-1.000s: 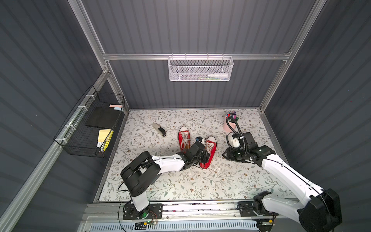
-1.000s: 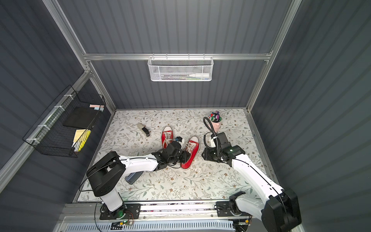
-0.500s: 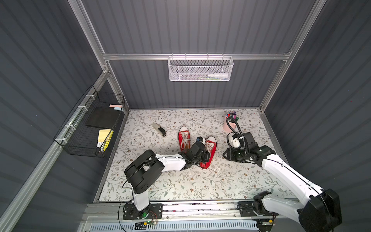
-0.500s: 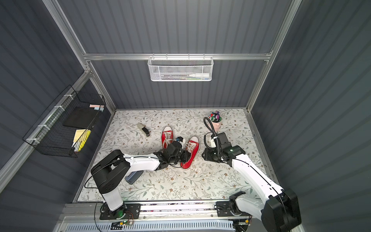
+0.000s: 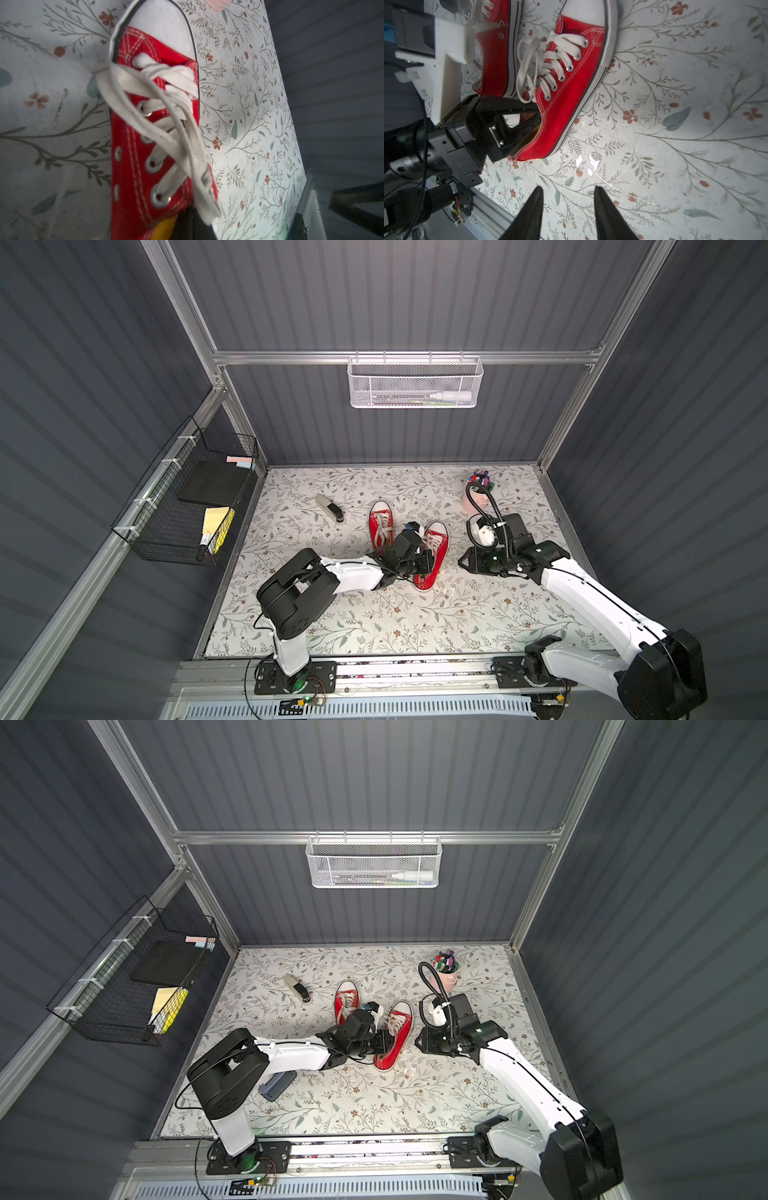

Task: Remove the insole from the shoe
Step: Untie the shoelace on the shoe.

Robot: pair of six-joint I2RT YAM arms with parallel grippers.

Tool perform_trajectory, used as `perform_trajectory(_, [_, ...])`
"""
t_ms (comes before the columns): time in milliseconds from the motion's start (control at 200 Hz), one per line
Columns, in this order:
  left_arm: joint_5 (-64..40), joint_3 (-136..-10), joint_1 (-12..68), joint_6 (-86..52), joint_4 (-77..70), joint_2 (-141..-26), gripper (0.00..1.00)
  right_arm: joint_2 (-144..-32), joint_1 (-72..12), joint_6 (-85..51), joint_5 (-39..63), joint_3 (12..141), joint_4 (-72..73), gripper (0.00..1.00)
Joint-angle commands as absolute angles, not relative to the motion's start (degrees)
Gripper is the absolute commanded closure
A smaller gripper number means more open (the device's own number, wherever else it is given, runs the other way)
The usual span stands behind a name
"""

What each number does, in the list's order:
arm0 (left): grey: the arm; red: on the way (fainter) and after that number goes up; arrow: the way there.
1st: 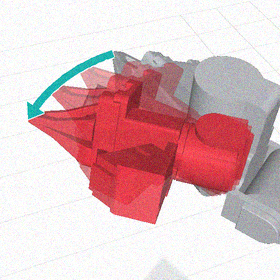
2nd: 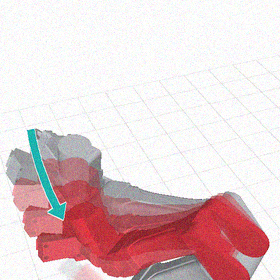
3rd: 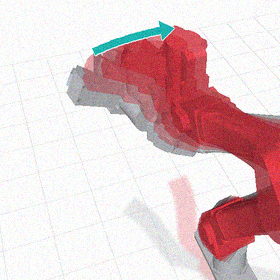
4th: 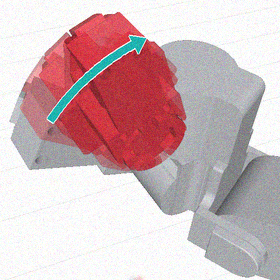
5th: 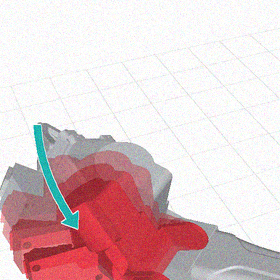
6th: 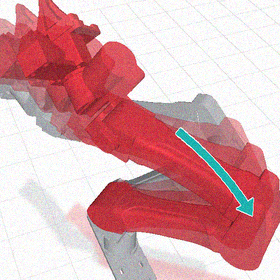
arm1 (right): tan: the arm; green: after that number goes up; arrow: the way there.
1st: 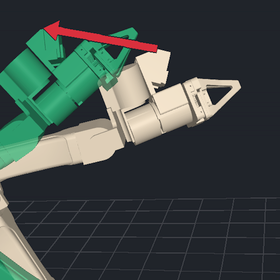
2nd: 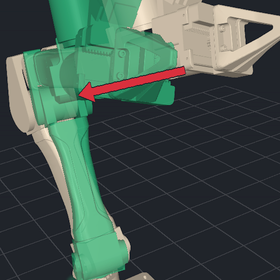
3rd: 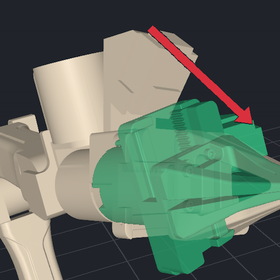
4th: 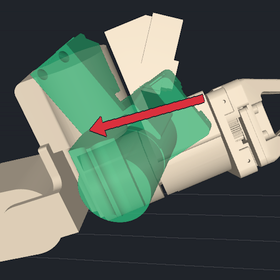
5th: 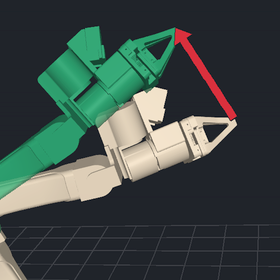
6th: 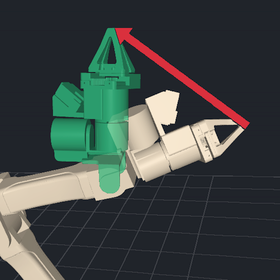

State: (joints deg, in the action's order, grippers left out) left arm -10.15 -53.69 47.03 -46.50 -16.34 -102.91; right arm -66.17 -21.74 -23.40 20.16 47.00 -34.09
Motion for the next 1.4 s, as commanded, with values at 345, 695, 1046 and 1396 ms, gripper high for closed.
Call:
perform_trajectory(345, [-15.20, -67.10, 44.92, -43.59, 4.36, -104.05, 1.00, -71.37, -22.06, -18.64, 26.45, 49.44, -33.53, 0.50])
perform_trajectory(695, [-29.13, -68.23, 40.76, -51.94, 3.17, -106.46, 1.00, -72.77, -22.06, -20.46, 29.41, 49.22, -31.88, 0.52])
perform_trajectory(1046, [-35.45, -65.69, 39.72, -60.83, -4.31, -107.30, 1.00, -75.76, -23.81, -24.48, 32.79, 48.32, -24.46, 0.58])
perform_trajectory(1396, [-35.56, -65.03, 39.61, -62.46, -4.31, -106.97, 0.97, -79.72, -24.25, -27.35, 32.41, 48.52, -20.19, 0.56])
